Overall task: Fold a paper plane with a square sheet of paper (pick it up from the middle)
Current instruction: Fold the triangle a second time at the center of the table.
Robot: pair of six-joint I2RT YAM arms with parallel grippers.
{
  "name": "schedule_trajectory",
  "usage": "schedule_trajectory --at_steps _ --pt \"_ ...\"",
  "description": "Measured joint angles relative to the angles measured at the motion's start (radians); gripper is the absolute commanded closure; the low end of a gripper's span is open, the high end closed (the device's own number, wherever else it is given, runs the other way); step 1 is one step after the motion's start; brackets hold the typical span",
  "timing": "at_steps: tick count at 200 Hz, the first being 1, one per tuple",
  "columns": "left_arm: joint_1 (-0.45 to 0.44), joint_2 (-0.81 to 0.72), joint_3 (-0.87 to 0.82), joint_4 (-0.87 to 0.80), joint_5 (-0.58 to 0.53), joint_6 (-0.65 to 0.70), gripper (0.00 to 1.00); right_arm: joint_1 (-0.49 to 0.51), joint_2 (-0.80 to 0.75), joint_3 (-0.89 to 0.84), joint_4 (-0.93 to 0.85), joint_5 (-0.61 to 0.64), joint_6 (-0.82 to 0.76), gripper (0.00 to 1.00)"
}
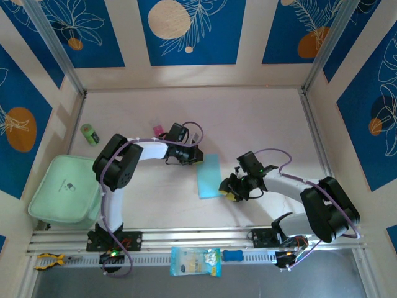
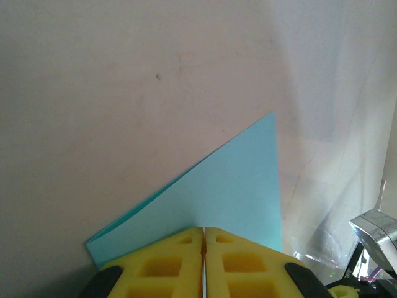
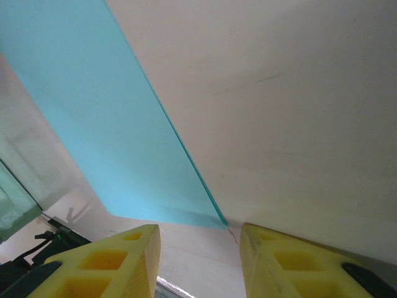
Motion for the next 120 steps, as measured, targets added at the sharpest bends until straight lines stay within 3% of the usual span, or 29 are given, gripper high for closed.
schedule_trajectory --at_steps 120 --pt "0.000 0.000 -0.002 0.004 0.000 -0.010 0.90 0.006 -0.016 -0.007 0.040 -0.003 0.051 0.62"
